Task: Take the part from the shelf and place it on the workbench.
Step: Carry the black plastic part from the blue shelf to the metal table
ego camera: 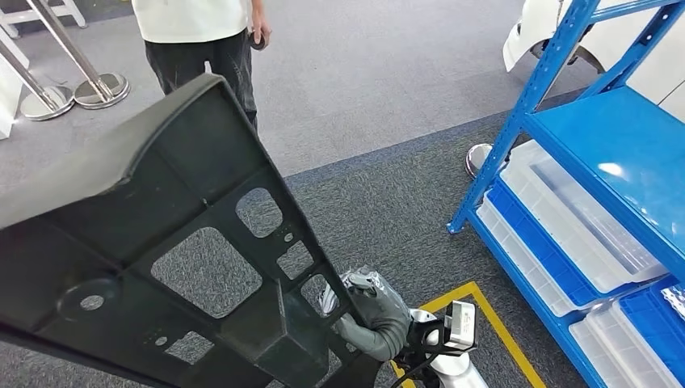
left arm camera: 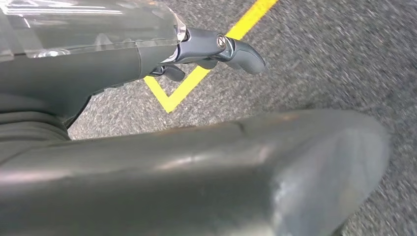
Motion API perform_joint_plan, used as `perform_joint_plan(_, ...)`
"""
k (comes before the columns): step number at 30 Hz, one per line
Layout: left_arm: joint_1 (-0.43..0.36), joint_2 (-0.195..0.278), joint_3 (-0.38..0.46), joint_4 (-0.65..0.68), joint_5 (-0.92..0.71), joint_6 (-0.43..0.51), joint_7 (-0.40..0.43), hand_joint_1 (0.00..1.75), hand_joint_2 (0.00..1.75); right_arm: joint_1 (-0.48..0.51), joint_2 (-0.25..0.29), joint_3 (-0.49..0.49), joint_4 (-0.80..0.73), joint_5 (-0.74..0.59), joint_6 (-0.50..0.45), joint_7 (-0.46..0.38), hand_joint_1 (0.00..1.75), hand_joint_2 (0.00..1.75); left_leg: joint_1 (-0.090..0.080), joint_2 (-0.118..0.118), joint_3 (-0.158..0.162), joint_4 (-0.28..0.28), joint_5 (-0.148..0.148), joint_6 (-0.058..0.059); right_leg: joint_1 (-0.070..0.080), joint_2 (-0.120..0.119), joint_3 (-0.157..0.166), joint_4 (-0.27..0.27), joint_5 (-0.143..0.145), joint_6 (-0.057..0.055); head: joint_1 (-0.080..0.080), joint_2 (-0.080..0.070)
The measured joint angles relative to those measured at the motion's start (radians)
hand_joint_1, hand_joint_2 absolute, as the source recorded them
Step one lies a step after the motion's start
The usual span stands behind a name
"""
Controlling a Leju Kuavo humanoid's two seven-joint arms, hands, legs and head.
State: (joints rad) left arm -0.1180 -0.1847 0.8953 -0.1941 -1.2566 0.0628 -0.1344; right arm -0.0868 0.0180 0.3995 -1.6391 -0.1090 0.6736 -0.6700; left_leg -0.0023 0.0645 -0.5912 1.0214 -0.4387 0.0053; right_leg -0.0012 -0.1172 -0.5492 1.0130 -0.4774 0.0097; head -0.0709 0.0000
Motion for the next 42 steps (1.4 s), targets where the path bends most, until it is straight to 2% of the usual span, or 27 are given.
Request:
perform_joint_plan(1, 0.002, 0.0, 0.0, 0.0, 0.0, 0.0, 0.002, 0.0, 0.0, -0.001, 0.001, 0.0, -0.003, 0.001, -0.003, 0.002, 1.75, 1.75, 0.002, -0.013, 0.0, -0.003, 0.003, 0.006, -0.001, -0.006, 0.002, 0.0, -0.002, 0.006, 0.0, 0.0)
perform_joint_plan(3, 0.004, 0.0, 0.0, 0.0, -0.002, 0.0, 0.006, 0.0, 0.0, -0.003, 0.002, 0.0, -0.009, 0.003, -0.009, 0.007, 1.75, 1.75, 0.005, -0.036, 0.003, -0.013, 0.011, 0.019, -0.007, 0.026, -0.007, 0.029, -0.027, 0.016, 0.0, 0.0)
perform_joint_plan(5, 0.001, 0.0, 0.0, 0.0, -0.004, -0.002, 0.008, 0.0, 0.0, 0.001, 0.002, 0.0, -0.015, 0.003, -0.009, 0.009, 1.75, 1.75, 0.007, -0.06, 0.004, -0.018, 0.016, 0.029, -0.012, 0.086, -0.054, 0.134, -0.087, 0.021, 0.0, 0.0)
perform_joint_plan(7, 0.001, 0.0, 0.0, 0.0, -0.004, -0.005, 0.01, 0.0, 0.0, 0.007, 0.0, 0.0, -0.016, 0.003, -0.006, 0.008, 1.75, 1.75, 0.005, -0.087, 0.002, -0.017, 0.017, 0.033, -0.012, 0.11, -0.119, 0.26, -0.134, 0.022, 0.0, 0.0)
perform_joint_plan(8, 0.002, 0.0, 0.0, 0.0, -0.004, -0.005, 0.011, 0.0, 0.0, 0.009, -0.001, 0.0, -0.016, 0.003, -0.004, 0.007, 1.75, 1.75, 0.005, -0.102, 0.001, -0.016, 0.017, 0.033, -0.012, 0.113, -0.135, 0.285, -0.131, 0.022, 0.0, 0.0)
perform_joint_plan(9, 0.004, 0.0, 0.0, 0.0, -0.005, -0.006, 0.012, 0.0, 0.0, 0.008, -0.002, 0.0, -0.016, 0.003, -0.003, 0.005, 1.75, 1.75, 0.005, -0.117, 0.001, -0.014, 0.017, 0.032, -0.013, 0.115, -0.132, 0.27, -0.109, 0.022, 0.0, 0.0)
perform_joint_plan(10, 0.005, 0.0, 0.0, 0.0, -0.007, -0.005, 0.013, 0.0, 0.0, 0.007, -0.003, 0.0, -0.016, 0.003, -0.002, 0.002, 1.75, 1.75, 0.005, -0.131, 0.001, -0.01, 0.016, 0.031, -0.014, 0.121, -0.111, 0.219, -0.072, 0.021, 0.0, 0.0)
perform_joint_plan(12, 0.003, 0.0, -0.001, 0.0, -0.01, -0.005, 0.016, 0.0, 0.0, 0.004, -0.004, 0.0, -0.016, 0.003, -0.001, -0.004, 1.75, 1.75, 0.005, -0.157, -0.002, 0.0, 0.012, 0.024, -0.02, 0.162, -0.054, 0.085, -0.01, 0.018, 0.0, 0.0)
perform_joint_plan(14, 0.002, 0.0, -0.001, 0.0, -0.011, -0.004, 0.018, 0.0, 0.0, 0.004, -0.005, -0.001, -0.016, 0.003, 0.0, -0.008, 1.75, 1.75, 0.006, -0.178, -0.011, 0.006, 0.011, 0.012, -0.021, 0.192, -0.028, 0.02, 0.006, 0.014, 0.0, 0.0)
perform_joint_plan(16, 0.005, 0.001, -0.001, 0.0, -0.011, -0.002, 0.02, 0.0, 0.0, 0.004, -0.006, -0.001, -0.017, 0.004, 0.0, -0.009, 1.75, 1.75, 0.009, -0.196, -0.017, 0.004, 0.013, -0.003, -0.017, 0.178, -0.025, 0.014, 0.007, 0.004, 0.0, 0.0)
perform_joint_plan(17, 0.008, 0.001, -0.001, 0.0, -0.011, -0.001, 0.02, 0.0, 0.0, 0.002, -0.006, -0.001, -0.018, 0.005, 0.0, -0.008, 1.75, 1.75, 0.01, -0.19, -0.02, 0.008, 0.011, -0.008, -0.017, 0.168, -0.022, 0.008, 0.01, -0.002, 0.0, 0.0)
perform_joint_plan(19, 0.009, 0.001, 0.0, 0.0, -0.011, 0.0, 0.021, 0.0, 0.0, 0.0, -0.005, -0.001, -0.023, 0.007, -0.003, -0.005, 1.75, 1.75, 0.009, -0.143, -0.046, 0.063, -0.024, -0.016, -0.018, 0.14, -0.014, -0.004, 0.013, -0.015, 0.0, 0.0)
perform_joint_plan(21, 0.008, 0.001, 0.0, 0.0, -0.011, 0.0, 0.021, 0.0, 0.0, 0.0, -0.004, -0.001, -0.027, 0.009, -0.007, -0.003, 1.75, 1.75, 0.011, -0.092, -0.106, 0.186, -0.085, -0.022, -0.013, 0.109, -0.011, -0.006, 0.012, -0.022, 0.0, 0.0)
perform_joint_plan(23, 0.009, 0.001, 0.0, 0.0, -0.011, 0.0, 0.021, 0.0, 0.0, 0.002, -0.004, -0.001, -0.028, 0.011, -0.009, -0.001, 1.75, 1.75, 0.015, -0.077, -0.15, 0.277, -0.113, -0.028, -0.009, 0.08, -0.011, -0.006, 0.009, -0.024, 0.0, 0.0)
perform_joint_plan(24, 0.011, 0.0, 0.0, 0.0, -0.01, 0.0, 0.021, 0.0, 0.0, 0.003, -0.004, -0.001, -0.029, 0.012, -0.009, 0.0, 1.75, 1.75, 0.017, -0.072, -0.146, 0.271, -0.1, -0.029, -0.009, 0.066, -0.01, -0.006, 0.007, -0.023, 0.0, 0.0)
perform_joint_plan(26, 0.013, 0.0, 0.0, 0.0, -0.01, 0.0, 0.021, 0.0, 0.0, 0.004, -0.004, -0.001, -0.033, 0.012, -0.008, 0.0, 1.75, 1.75, 0.017, -0.044, -0.083, 0.159, -0.039, -0.027, -0.008, 0.042, -0.005, -0.005, 0.003, -0.018, 0.0, 0.0)
perform_joint_plan(28, 0.009, -0.002, -0.001, 0.0, -0.011, 0.0, 0.021, 0.0, 0.0, 0.004, -0.004, -0.003, -0.035, 0.012, -0.007, 0.001, 1.75, 1.75, 0.009, 0.005, -0.019, 0.039, -0.003, -0.015, -0.002, 0.023, 0.001, -0.004, -0.003, -0.01, 0.0, 0.0)
perform_joint_plan(29, 0.008, -0.004, -0.001, 0.0, -0.011, 0.0, 0.022, 0.0, 0.0, 0.004, -0.004, -0.003, -0.036, 0.012, -0.007, 0.001, 1.75, 1.75, 0.005, 0.019, -0.006, 0.012, 0.0, -0.007, 0.001, 0.014, 0.004, -0.003, -0.006, -0.005, 0.0, 0.0)
perform_joint_plan(30, 0.007, -0.005, -0.001, 0.0, -0.011, -0.001, 0.023, 0.0, 0.0, 0.004, -0.003, -0.004, -0.036, 0.013, -0.007, 0.003, 1.75, 1.75, 0.001, 0.017, -0.005, 0.005, -0.004, 0.001, 0.003, 0.004, 0.006, -0.003, -0.008, 0.0, 0.0, 0.0)
perform_joint_plan(32, 0.01, -0.005, -0.001, 0.0, -0.01, -0.001, 0.025, 0.0, 0.0, 0.003, 0.002, -0.005, -0.038, 0.014, -0.005, 0.007, 1.75, 1.75, 0.001, -0.01, -0.005, 0.0, 0.0, 0.016, -0.001, -0.008, 0.011, -0.002, -0.014, 0.012, 0.0, 0.0)
perform_joint_plan(34, 0.011, -0.005, 0.0, 0.0, -0.007, 0.0, 0.025, 0.0, 0.0, 0.002, 0.007, -0.006, -0.042, 0.015, -0.002, 0.011, 1.75, 1.75, 0.003, -0.034, 0.001, -0.01, 0.006, 0.029, -0.007, 0.032, -0.003, 0.041, -0.045, 0.022, 0.0, 0.0)
perform_joint_plan(36, 0.008, -0.006, 0.0, 0.0, -0.004, 0.0, 0.025, 0.0, 0.0, 0.004, 0.009, -0.008, -0.045, 0.016, 0.001, 0.013, 1.75, 1.75, 0.004, -0.061, 0.002, -0.014, 0.01, 0.037, -0.011, 0.092, -0.063, 0.164, -0.107, 0.025, 0.0, 0.0)
perform_joint_plan(37, 0.008, -0.006, 0.0, 0.0, -0.003, 0.0, 0.025, 0.0, 0.0, 0.005, 0.009, -0.01, -0.046, 0.016, 0.003, 0.015, 1.75, 1.75, 0.004, -0.075, 0.001, -0.013, 0.011, 0.039, -0.011, 0.106, -0.1, 0.233, -0.133, 0.026, 0.0, 0.0)
perform_joint_plan(38, 0.009, -0.006, 0.0, 0.0, -0.002, 0.0, 0.025, 0.0, 0.0, 0.006, 0.01, -0.011, -0.046, 0.016, 0.005, 0.017, 1.75, 1.75, 0.003, -0.091, 0.001, -0.012, 0.011, 0.039, -0.011, 0.112, -0.127, 0.279, -0.141, 0.026, 0.0, 0.0)
perform_joint_plan(39, 0.012, -0.006, 0.0, 0.0, -0.001, 0.0, 0.025, 0.0, 0.0, 0.006, 0.01, -0.012, -0.046, 0.016, 0.007, 0.019, 1.75, 1.75, 0.002, -0.106, 0.001, -0.01, 0.01, 0.038, -0.012, 0.114, -0.138, 0.289, -0.13, 0.026, 0.0, 0.0)
perform_joint_plan(40, 0.014, -0.006, 0.0, 0.0, 0.0, 0.0, 0.025, 0.0, 0.0, 0.005, 0.011, -0.013, -0.046, 0.016, 0.008, 0.021, 1.75, 1.75, 0.002, -0.121, 0.002, -0.008, 0.01, 0.037, -0.012, 0.117, -0.127, 0.255, -0.098, 0.024, 0.0, 0.0)
perform_joint_plan(42, 0.015, -0.007, 0.0, 0.0, 0.001, 0.0, 0.024, 0.0, 0.0, 0.002, 0.013, -0.014, -0.046, 0.016, 0.009, 0.025, 1.75, 1.75, 0.003, -0.149, 0.001, -0.001, 0.006, 0.032, -0.015, 0.153, -0.071, 0.118, -0.022, 0.019, 0.0, 0.0)
